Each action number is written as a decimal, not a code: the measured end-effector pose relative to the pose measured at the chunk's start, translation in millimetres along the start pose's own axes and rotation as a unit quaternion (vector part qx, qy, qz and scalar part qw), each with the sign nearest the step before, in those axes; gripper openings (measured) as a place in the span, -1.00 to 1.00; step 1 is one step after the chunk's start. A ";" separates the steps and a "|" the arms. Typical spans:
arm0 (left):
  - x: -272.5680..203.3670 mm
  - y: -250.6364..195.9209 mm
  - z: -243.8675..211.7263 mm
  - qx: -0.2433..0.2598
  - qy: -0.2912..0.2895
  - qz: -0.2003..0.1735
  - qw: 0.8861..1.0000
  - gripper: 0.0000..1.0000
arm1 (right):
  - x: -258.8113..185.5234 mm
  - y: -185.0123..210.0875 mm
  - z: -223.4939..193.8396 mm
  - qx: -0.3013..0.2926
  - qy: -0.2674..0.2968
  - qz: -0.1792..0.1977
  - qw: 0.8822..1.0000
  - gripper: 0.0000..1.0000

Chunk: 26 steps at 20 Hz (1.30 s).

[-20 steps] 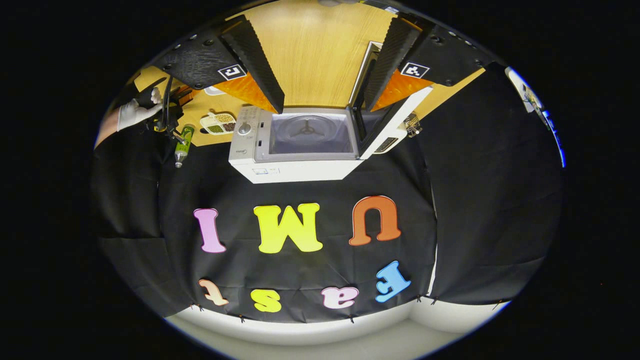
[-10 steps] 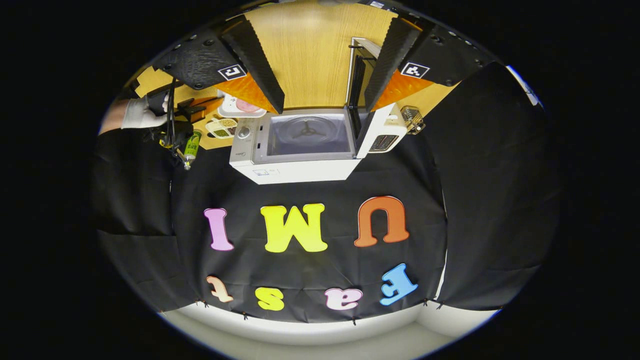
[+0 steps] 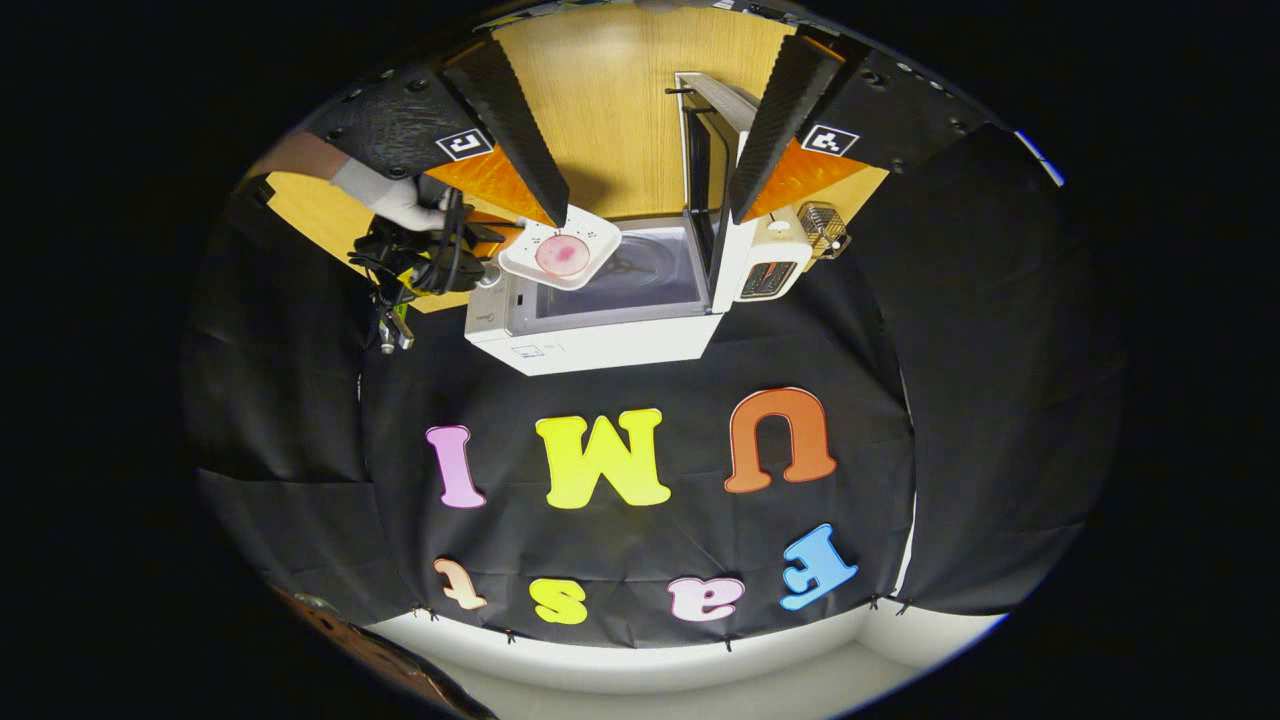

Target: Open the microwave oven with the left hand, put the food in, and close the microwave oven.

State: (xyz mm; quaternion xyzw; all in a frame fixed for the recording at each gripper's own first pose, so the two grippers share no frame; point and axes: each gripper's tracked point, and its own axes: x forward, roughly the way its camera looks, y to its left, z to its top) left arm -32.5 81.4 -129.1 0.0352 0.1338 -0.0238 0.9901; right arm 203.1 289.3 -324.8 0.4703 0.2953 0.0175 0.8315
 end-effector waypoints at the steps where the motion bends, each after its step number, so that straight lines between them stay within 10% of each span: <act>1: 1.3 3.3 -0.7 -0.001 0.000 0.001 1.000 0.92 | 7.1 5.9 -3.3 0.014 -0.015 0.003 1.000 -0.92; 12: 26.8 34.5 -33.3 -0.005 0.022 0.023 0.999 0.92 | 98.7 60.5 -16.6 0.139 -0.094 0.027 0.985 -0.92; 26: 41.8 61.1 -39.9 -0.023 0.021 0.038 0.999 0.92 | 172.7 65.7 1.1 0.142 -0.136 0.034 0.980 -0.79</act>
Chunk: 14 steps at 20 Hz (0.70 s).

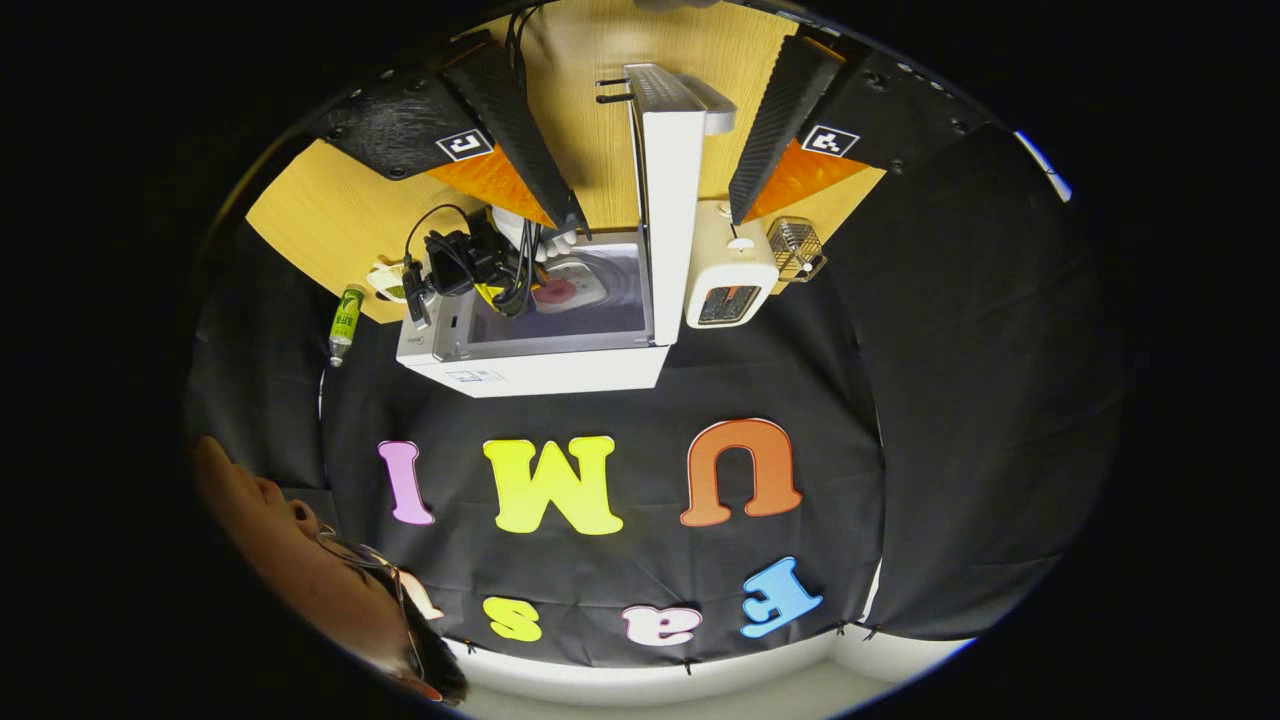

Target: Open the microwave oven with the left hand, put the food in, and close the microwave oven.

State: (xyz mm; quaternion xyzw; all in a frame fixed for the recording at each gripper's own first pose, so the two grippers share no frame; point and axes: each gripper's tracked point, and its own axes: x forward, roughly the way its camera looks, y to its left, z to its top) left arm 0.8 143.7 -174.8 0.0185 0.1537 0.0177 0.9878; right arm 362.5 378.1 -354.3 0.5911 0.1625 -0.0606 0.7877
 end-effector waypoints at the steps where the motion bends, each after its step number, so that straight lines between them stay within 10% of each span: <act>1: -0.5 0.9 0.1 -0.001 0.000 0.000 1.000 0.92 | -3.7 9.8 2.4 -0.006 -0.004 0.023 1.000 -0.91; 2: -0.4 0.2 2.5 -0.002 -0.002 -0.001 1.000 0.92 | -10.4 18.1 3.1 -0.017 -0.005 0.040 0.999 -0.67; 5: -2.5 -0.1 11.9 -0.001 -0.011 -0.001 1.000 0.92 | -32.9 28.4 7.3 -0.083 -0.008 0.041 0.996 0.98; 14: -12.8 -3.8 57.5 -0.001 -0.059 -0.013 0.998 0.92 | -132.5 47.9 56.6 -0.314 0.038 0.040 0.948 0.98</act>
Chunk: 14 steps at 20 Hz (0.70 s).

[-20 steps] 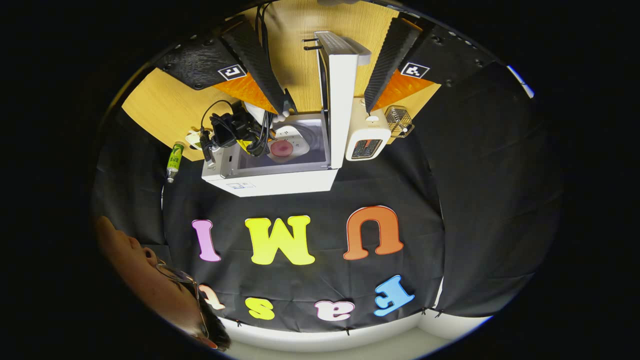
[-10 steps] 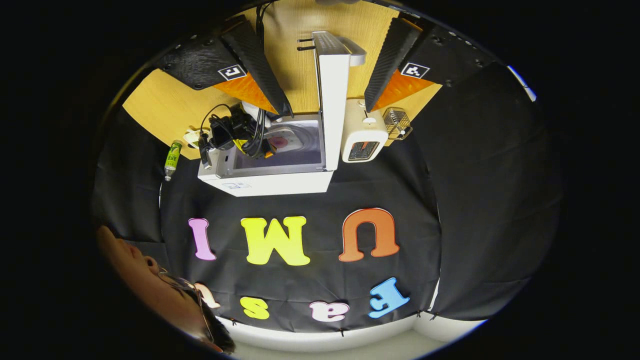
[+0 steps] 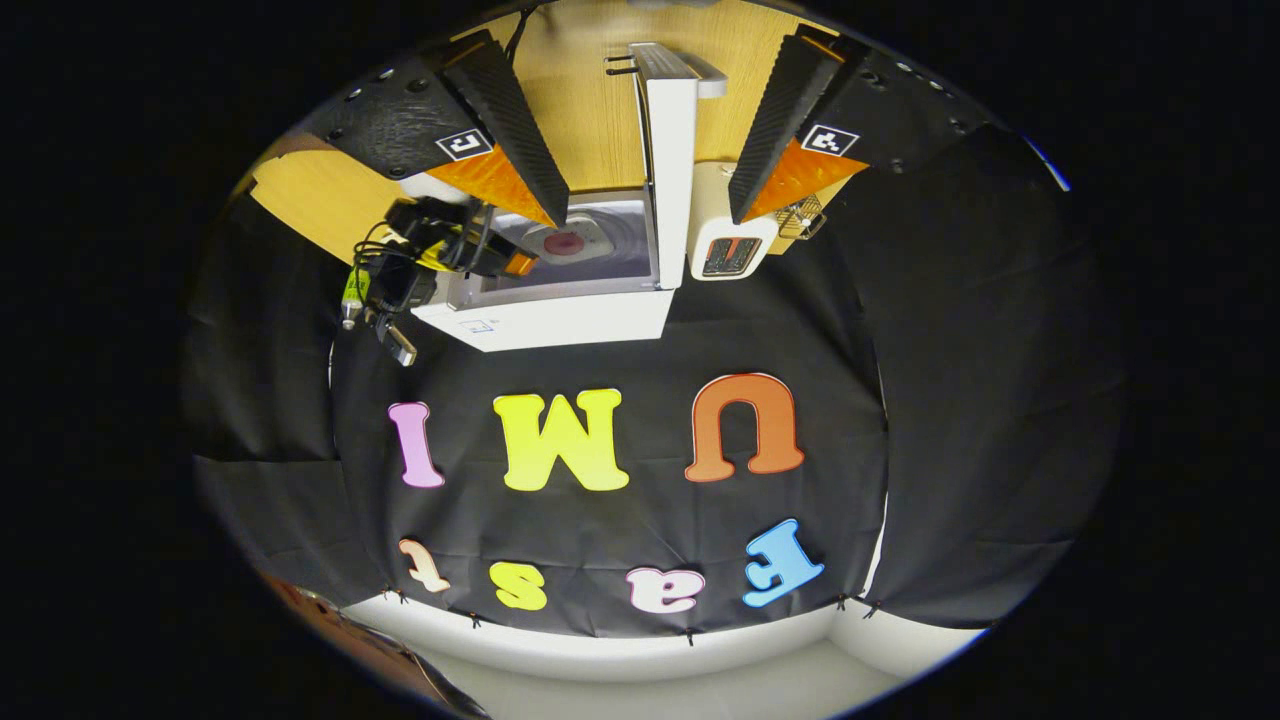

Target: Open the microwave oven with the left hand, put the food in, and close the microwave oven.

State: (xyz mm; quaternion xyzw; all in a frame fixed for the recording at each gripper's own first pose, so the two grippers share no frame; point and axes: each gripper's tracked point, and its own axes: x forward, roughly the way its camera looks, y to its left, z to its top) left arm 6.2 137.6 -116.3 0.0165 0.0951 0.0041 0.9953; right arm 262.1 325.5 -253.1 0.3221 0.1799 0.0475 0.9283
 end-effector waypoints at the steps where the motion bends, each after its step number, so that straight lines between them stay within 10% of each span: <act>1: -1.0 2.6 1.9 -0.001 -0.003 0.003 1.000 0.92 | -16.8 -4.0 9.7 -0.035 0.001 0.001 0.999 0.99; 14: -4.8 42.0 3.9 -0.009 -0.032 0.032 0.999 0.86 | -205.0 -99.9 123.7 -0.272 -0.019 -0.080 0.959 1.00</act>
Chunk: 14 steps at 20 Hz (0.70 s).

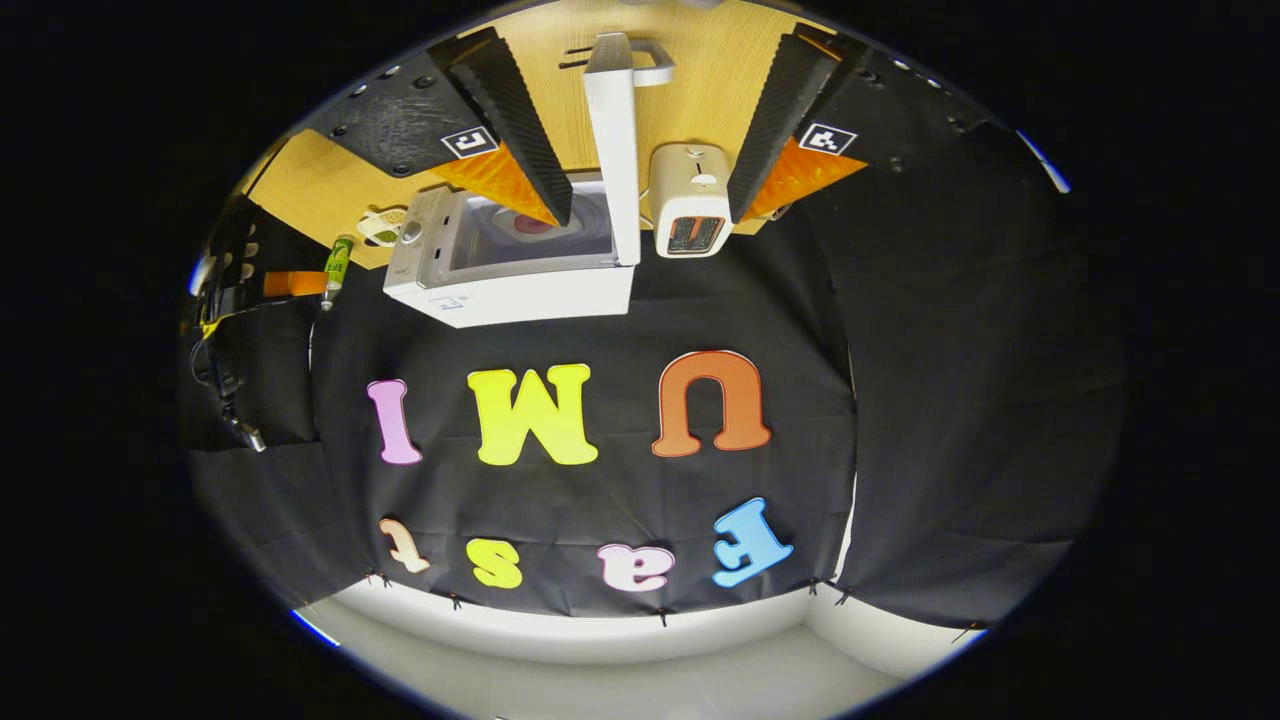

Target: Open the microwave oven with the left hand, put the food in, and close the microwave oven.

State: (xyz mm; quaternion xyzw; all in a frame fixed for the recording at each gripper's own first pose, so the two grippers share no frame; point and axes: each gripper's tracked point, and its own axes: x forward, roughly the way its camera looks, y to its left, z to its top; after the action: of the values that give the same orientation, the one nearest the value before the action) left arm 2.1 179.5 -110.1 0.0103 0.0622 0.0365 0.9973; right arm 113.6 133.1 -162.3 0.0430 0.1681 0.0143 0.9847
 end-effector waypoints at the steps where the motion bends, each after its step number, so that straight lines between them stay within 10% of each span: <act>1: 1.5 1.3 -3.8 -0.003 0.003 0.002 1.000 0.84 | -8.5 -8.2 3.6 -0.009 -0.004 -0.005 1.000 0.82; 7: 8.8 -1.2 -19.6 -0.025 0.011 -0.031 0.999 0.41 | -44.1 -32.4 13.8 0.008 -0.003 -0.018 1.000 0.83; 12: 14.2 29.1 -38.6 -0.009 0.000 0.004 1.000 -1.00 | -56.5 -35.7 15.1 0.020 0.006 -0.017 1.000 0.83; 14: 13.6 34.3 -63.0 -0.012 0.014 0.009 1.000 -0.97 | -62.4 -35.4 12.0 0.020 0.010 -0.018 1.000 0.83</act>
State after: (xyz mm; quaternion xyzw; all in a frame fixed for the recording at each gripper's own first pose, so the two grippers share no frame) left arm 5.2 215.7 -173.4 -0.0019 0.0760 0.0464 0.9960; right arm 59.2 94.2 -133.6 0.0599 0.1786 -0.0063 0.9821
